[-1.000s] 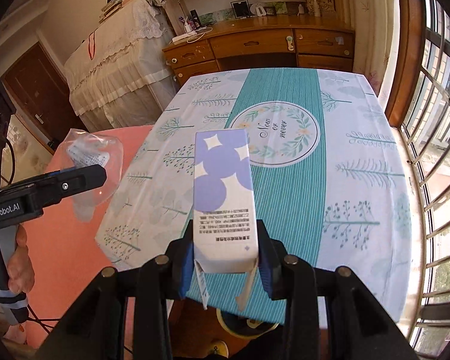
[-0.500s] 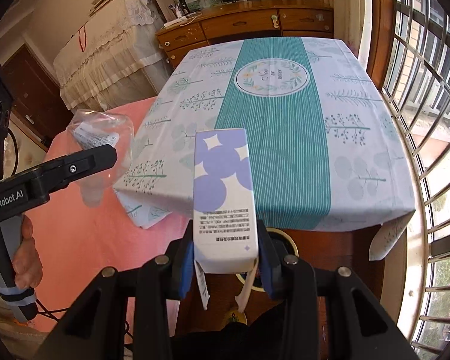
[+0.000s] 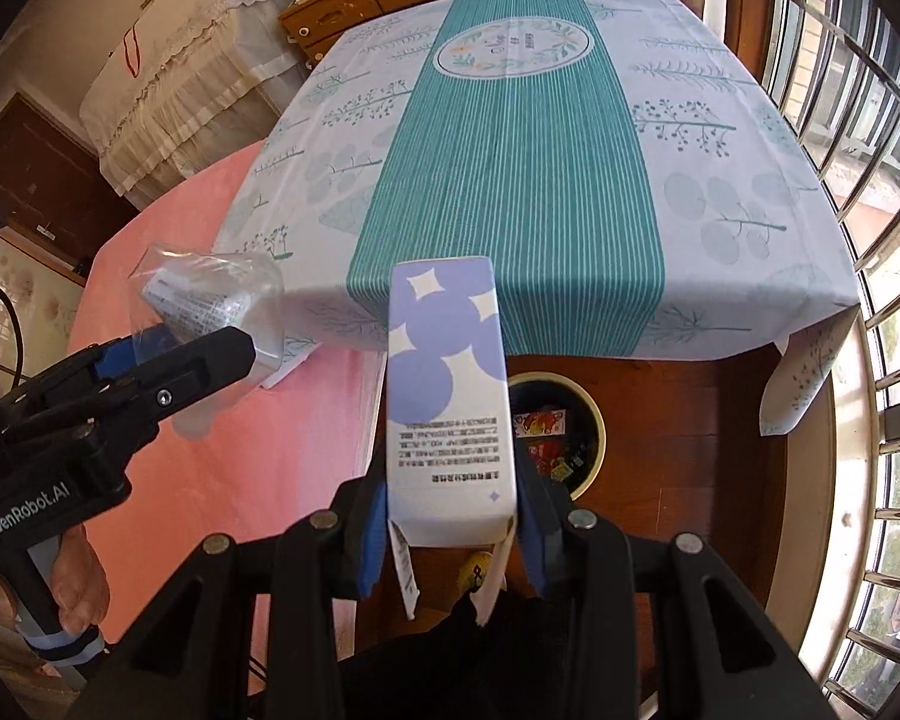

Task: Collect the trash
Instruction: 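Carry the plastic bottle and purple-dotted carton with both grippers over the bin, then open both grippers over the bin to drop the bottle and carton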

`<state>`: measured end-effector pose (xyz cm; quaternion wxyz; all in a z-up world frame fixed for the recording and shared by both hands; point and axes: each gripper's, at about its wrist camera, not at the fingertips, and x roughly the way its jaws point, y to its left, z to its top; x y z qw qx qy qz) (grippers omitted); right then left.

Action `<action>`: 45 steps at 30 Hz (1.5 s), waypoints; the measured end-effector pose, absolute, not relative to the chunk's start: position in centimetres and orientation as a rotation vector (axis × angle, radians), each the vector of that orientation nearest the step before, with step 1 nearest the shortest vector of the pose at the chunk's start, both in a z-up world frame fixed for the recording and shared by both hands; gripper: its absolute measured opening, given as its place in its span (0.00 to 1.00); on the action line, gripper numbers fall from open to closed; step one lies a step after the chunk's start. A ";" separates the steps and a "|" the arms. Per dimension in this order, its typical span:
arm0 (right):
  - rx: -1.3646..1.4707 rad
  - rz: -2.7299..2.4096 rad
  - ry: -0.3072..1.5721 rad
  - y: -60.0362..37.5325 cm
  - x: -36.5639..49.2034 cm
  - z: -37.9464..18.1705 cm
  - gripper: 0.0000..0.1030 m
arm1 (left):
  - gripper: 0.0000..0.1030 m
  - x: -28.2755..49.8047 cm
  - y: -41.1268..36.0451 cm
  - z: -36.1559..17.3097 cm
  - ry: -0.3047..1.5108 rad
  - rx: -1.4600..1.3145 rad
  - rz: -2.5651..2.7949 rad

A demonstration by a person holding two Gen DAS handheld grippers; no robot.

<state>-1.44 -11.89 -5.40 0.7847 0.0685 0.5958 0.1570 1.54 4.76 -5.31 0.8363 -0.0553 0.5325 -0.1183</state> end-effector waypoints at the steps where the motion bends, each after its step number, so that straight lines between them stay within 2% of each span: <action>1: 0.143 0.341 1.298 -12.1 -1.4 -6.3 0.35 | 0.62 1.4 4.4 -6.1 1.137 -0.113 -0.246; 8: 0.126 0.345 1.414 -13.5 -0.4 -15.0 0.35 | 0.62 1.0 1.9 -14.6 1.222 -0.111 -0.183; 20: 0.179 0.289 1.538 -15.5 0.3 -31.7 0.35 | 0.62 3.3 -0.7 -32.2 1.307 -0.138 -0.095; 27: 0.233 0.240 1.549 -16.2 1.9 -38.8 0.36 | 0.63 4.5 -1.5 -39.0 1.319 -0.117 -0.081; 32: 0.278 0.246 1.547 -15.8 3.5 -41.3 0.36 | 0.63 4.8 -1.2 -41.9 1.336 -0.103 -0.091; 34: 0.295 0.239 1.547 -15.7 3.5 -41.8 0.41 | 0.64 5.1 -0.8 -42.6 1.355 -0.089 -0.105; 36: 0.304 0.222 1.543 -15.5 3.5 -42.2 0.47 | 0.72 5.1 -0.6 -42.9 1.350 -0.061 -0.099; 39: 0.299 0.202 1.540 -15.3 3.4 -42.5 0.52 | 0.82 5.4 -0.3 -43.0 1.350 -0.049 -0.089; 45: 0.278 0.195 1.536 -15.1 3.4 -42.2 0.54 | 0.83 5.6 0.5 -42.7 1.357 -0.057 -0.063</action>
